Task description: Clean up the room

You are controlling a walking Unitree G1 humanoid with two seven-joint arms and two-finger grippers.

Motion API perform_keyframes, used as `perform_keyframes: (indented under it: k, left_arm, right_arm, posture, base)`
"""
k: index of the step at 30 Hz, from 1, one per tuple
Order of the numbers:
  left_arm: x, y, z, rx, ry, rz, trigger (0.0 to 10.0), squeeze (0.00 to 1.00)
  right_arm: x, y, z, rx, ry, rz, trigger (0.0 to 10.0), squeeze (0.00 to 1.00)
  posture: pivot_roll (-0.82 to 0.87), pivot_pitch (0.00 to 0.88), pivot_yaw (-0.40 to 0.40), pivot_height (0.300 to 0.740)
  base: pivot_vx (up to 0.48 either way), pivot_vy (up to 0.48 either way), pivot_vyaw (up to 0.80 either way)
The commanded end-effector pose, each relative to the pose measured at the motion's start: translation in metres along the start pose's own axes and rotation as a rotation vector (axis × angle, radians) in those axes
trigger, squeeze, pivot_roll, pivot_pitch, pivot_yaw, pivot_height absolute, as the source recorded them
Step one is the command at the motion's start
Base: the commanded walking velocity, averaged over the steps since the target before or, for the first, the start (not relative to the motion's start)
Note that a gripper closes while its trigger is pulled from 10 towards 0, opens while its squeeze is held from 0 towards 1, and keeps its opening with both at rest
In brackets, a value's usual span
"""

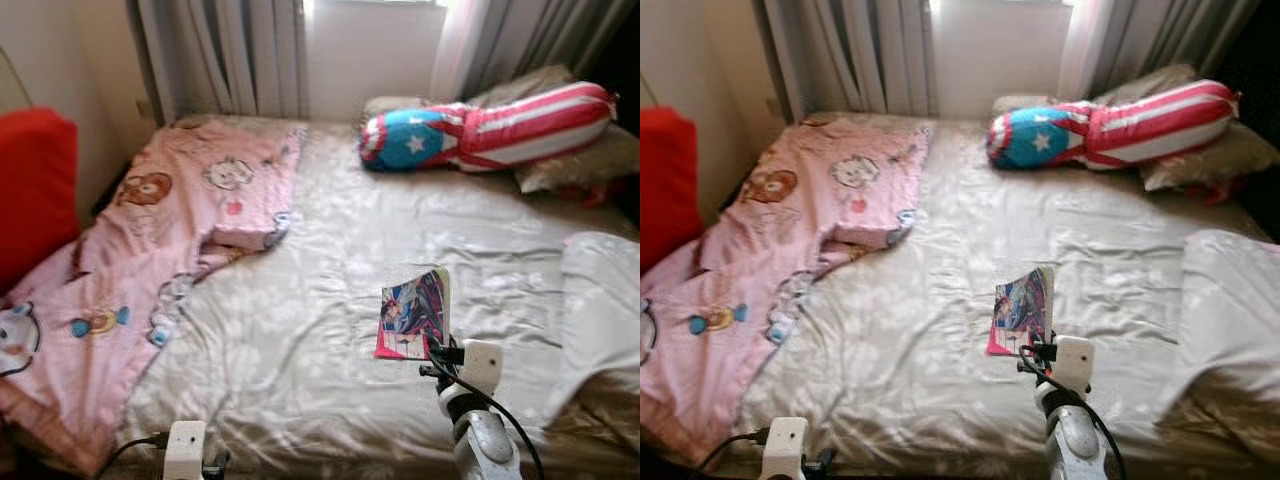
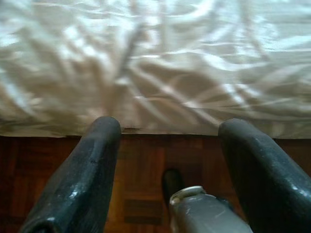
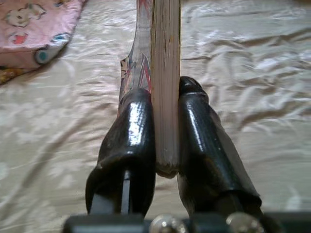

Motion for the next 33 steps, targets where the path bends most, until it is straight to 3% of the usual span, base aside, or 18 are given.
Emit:
perform_keyframes:
  k: [1,16,25,33]
  left_arm:
    - [-0.006,0.001,0.002,-0.001,0.012,-0.018,10.0,0.0]
    - [-0.01,0.003,0.0,0.003,0.007,-0.035,10.0,0.0]
    - [-0.011,0.003,0.001,0.0,0.001,-0.036,10.0,0.0]
    - [0.0,0.0,0.004,-0.022,0.013,0.006,10.0,0.0]
  right_arm:
    - [0.004,0.0,0.011,-0.029,0.004,0.024,10.0,0.0]
    - [0.001,0.0,0.011,-0.024,0.003,0.011,10.0,0.0]
    - [0.0,0.001,0.01,-0.019,0.003,0.004,10.0,0.0]
    - [0.002,0.0,0.01,-0.029,-0.027,0.008,10.0,0.0]
  posture:
    - [-0.04,0.091,-0.038,0.74]
    - [-0.04,0.103,-0.035,0.74]
    - [-0.04,0.103,-0.035,0.74]
    - [-0.04,0.103,-0.035,0.74]
  base:
    - [0.0,-0.337,0.0]
    - [0.0,-0.022,0.0]
    - [0.0,-0.444,0.0]
    - [0.0,0.0,0.0]
Point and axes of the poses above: a point about 5 cm out from each wrist's last joint towards the gripper, its own y axis pointing back from the gripper into the wrist, its own x axis along the axis of the wrist's last joint, z = x × y, the point moved 2 cm from there along -y, pointing out of the wrist towards the gripper, and after that the axes turned 14 degrees about y, right-handed, at the moved point
